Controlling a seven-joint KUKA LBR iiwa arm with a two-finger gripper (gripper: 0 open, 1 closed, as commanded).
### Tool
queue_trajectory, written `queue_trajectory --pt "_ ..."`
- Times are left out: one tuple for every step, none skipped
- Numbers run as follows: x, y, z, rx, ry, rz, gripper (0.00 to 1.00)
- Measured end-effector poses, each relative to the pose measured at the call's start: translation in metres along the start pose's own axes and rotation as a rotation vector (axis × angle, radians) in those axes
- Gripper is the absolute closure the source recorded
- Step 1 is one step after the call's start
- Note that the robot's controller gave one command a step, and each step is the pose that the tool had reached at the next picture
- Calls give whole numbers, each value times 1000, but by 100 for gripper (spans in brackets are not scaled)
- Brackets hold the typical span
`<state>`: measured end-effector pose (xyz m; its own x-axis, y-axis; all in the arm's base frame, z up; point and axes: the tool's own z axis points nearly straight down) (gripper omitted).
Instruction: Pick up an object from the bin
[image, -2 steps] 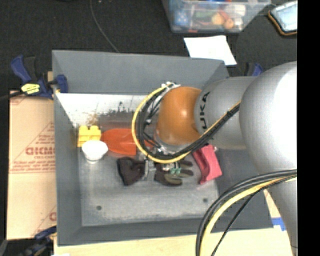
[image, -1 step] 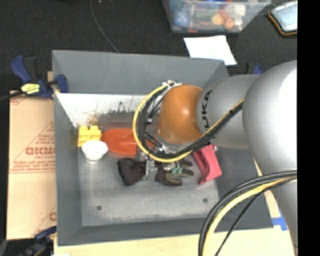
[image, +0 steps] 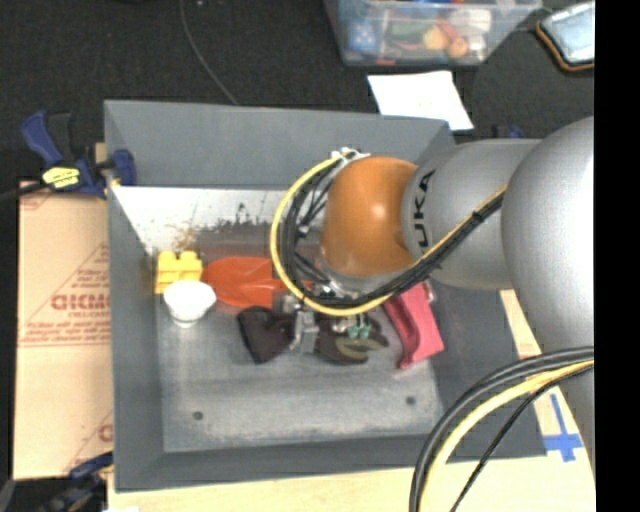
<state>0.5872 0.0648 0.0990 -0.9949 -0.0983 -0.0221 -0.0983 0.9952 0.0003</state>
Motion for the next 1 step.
queue_trajectory --pt "1 0 -17 0 7 1 100"
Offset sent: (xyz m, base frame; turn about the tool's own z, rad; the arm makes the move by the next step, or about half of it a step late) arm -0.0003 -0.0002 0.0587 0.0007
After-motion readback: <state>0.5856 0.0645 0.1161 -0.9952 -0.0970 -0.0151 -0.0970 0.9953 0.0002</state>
